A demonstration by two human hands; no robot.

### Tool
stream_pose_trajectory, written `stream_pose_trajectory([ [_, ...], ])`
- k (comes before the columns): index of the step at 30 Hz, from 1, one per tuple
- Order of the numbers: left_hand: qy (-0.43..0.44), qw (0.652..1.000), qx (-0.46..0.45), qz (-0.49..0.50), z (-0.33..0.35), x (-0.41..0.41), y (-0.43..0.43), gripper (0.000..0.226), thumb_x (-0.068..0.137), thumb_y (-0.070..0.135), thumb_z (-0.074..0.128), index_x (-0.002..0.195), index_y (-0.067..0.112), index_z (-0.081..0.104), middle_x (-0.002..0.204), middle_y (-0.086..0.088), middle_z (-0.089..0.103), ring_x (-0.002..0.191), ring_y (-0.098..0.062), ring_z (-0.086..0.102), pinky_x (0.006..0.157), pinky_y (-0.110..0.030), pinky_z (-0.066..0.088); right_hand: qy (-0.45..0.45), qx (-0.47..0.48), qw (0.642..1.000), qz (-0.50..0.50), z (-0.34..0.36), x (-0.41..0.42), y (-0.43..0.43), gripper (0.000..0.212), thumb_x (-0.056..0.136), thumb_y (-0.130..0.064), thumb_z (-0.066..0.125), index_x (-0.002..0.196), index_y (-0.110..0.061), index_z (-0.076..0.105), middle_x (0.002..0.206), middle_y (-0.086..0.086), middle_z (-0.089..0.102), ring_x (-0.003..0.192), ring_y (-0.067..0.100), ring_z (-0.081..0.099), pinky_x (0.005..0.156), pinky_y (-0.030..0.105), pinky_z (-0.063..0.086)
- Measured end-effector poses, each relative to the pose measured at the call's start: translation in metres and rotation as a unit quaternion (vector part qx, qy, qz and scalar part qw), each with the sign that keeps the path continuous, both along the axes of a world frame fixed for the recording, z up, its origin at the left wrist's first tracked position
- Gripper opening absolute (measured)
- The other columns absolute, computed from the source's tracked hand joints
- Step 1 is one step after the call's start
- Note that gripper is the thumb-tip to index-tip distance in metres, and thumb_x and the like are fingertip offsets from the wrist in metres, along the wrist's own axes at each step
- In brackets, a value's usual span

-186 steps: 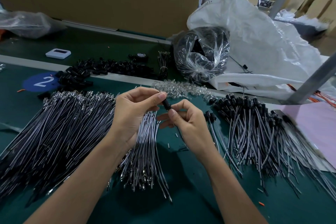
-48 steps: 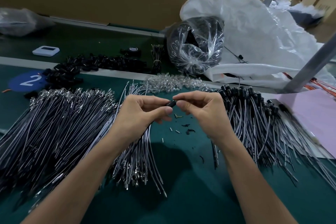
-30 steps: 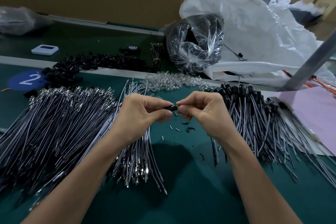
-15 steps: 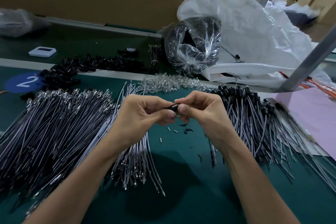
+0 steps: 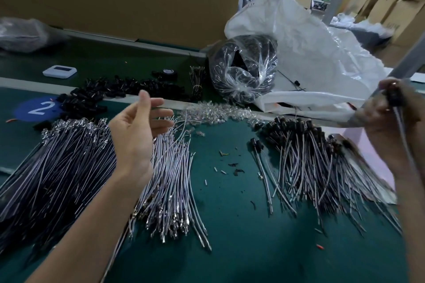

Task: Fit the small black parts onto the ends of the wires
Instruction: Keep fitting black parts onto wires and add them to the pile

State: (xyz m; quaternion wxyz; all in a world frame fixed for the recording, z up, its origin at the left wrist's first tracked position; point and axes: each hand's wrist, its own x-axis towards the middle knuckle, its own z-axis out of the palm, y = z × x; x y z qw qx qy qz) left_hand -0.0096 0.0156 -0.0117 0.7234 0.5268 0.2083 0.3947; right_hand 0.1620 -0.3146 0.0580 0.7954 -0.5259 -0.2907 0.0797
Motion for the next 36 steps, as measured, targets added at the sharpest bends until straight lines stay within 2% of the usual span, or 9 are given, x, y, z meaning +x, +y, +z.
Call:
stream_pose_trajectory([
  [3, -0.006, 0.999, -0.027, 0.044, 0.000, 0.001, 0.003, 0.032, 0.102, 0.034, 0.049, 0.090, 0.014, 0.071, 0.069, 0.002, 0.073, 0.059, -0.013, 0.068, 0.058, -0.020, 0.055, -0.052, -0.171, 0.967, -0.182, 0.001, 0.021, -0.017, 0.023, 0.097, -0.024, 0.048, 0.093, -0.024, 0.071, 0.068, -0.015, 0.065, 0.063, -0.003, 0.059, 0.063, 0.009, 0.049],
  [8, 0.127, 0.984, 0.122, 0.042, -0.009, 0.005, 0.010, 0.014, 0.089, 0.017, 0.071, 0.102, 0.016, 0.071, 0.082, 0.005, 0.073, 0.069, -0.011, 0.068, 0.061, -0.020, 0.055, -0.155, -0.520, 0.777, -0.320, -0.013, 0.011, 0.004, 0.041, 0.095, -0.038, 0.054, 0.127, -0.012, 0.061, 0.112, 0.013, 0.070, 0.088, 0.017, 0.058, 0.085, 0.031, 0.043],
  [12, 0.368, 0.848, 0.382, 0.013, -0.019, 0.005, 0.007, 0.030, 0.084, 0.023, 0.077, 0.112, 0.023, 0.067, 0.094, 0.009, 0.071, 0.081, -0.010, 0.065, 0.074, -0.030, 0.055, -0.206, -0.502, 0.792, -0.280, -0.023, -0.022, 0.055, 0.036, 0.096, -0.032, 0.055, 0.129, -0.017, 0.060, 0.117, 0.012, 0.066, 0.090, 0.017, 0.059, 0.087, 0.034, 0.046],
  [15, 0.415, 0.795, 0.443, 0.029, -0.021, 0.003, 0.003, 0.031, 0.086, 0.027, 0.075, 0.115, 0.024, 0.066, 0.093, 0.008, 0.073, 0.084, -0.016, 0.067, 0.078, -0.033, 0.056, -0.235, -0.515, 0.805, -0.178, -0.036, -0.046, 0.095, 0.022, 0.094, -0.020, 0.060, 0.113, -0.013, 0.069, 0.095, 0.000, 0.070, 0.074, 0.000, 0.058, 0.069, 0.015, 0.049],
  [18, 0.405, 0.802, 0.436, 0.038, -0.020, 0.004, 0.005, 0.028, 0.089, 0.025, 0.072, 0.116, 0.024, 0.066, 0.094, 0.008, 0.073, 0.083, -0.017, 0.066, 0.075, -0.031, 0.054, -0.245, -0.528, 0.808, -0.093, -0.055, -0.073, 0.137, 0.013, 0.092, -0.022, 0.067, 0.091, -0.014, 0.076, 0.072, -0.011, 0.068, 0.063, -0.001, 0.059, 0.064, 0.012, 0.049],
  [23, 0.389, 0.814, 0.432, 0.017, -0.022, 0.005, 0.005, 0.024, 0.087, 0.028, 0.073, 0.110, 0.024, 0.068, 0.091, 0.010, 0.071, 0.084, -0.017, 0.064, 0.072, -0.030, 0.050, -0.126, -0.583, 0.801, 0.058, -0.084, -0.102, 0.191, 0.025, 0.093, -0.021, 0.060, 0.080, -0.003, 0.073, 0.068, 0.008, 0.073, 0.060, 0.020, 0.070, 0.058, 0.031, 0.059],
  [26, 0.370, 0.823, 0.431, -0.011, -0.023, 0.006, 0.002, 0.025, 0.084, 0.031, 0.076, 0.107, 0.024, 0.069, 0.087, 0.010, 0.071, 0.084, -0.018, 0.064, 0.076, -0.033, 0.052, -0.154, -0.624, 0.765, 0.032, -0.090, -0.108, 0.205, 0.035, 0.091, -0.029, 0.060, 0.073, -0.001, 0.068, 0.054, 0.006, 0.068, 0.044, 0.014, 0.061, 0.048, 0.024, 0.052],
  [29, 0.368, 0.820, 0.438, -0.033, -0.025, 0.007, 0.000, 0.024, 0.083, 0.030, 0.077, 0.105, 0.023, 0.069, 0.082, 0.010, 0.070, 0.079, -0.016, 0.062, 0.070, -0.030, 0.048, -0.175, -0.637, 0.751, 0.017, -0.093, -0.109, 0.210, 0.034, 0.087, -0.029, 0.061, 0.069, 0.000, 0.064, 0.059, 0.011, 0.067, 0.059, 0.025, 0.065, 0.059, 0.033, 0.057],
  [36, 0.395, 0.808, 0.432, -0.066, -0.027, 0.007, 0.001, 0.030, 0.078, 0.017, 0.081, 0.105, 0.023, 0.068, 0.085, 0.011, 0.067, 0.079, -0.016, 0.061, 0.073, -0.030, 0.050, 0.014, -0.536, 0.842, 0.061, -0.093, -0.097, 0.195, 0.023, 0.086, -0.022, 0.066, 0.067, -0.009, 0.069, 0.062, 0.007, 0.067, 0.041, 0.010, 0.046, 0.041, 0.018, 0.037],
])
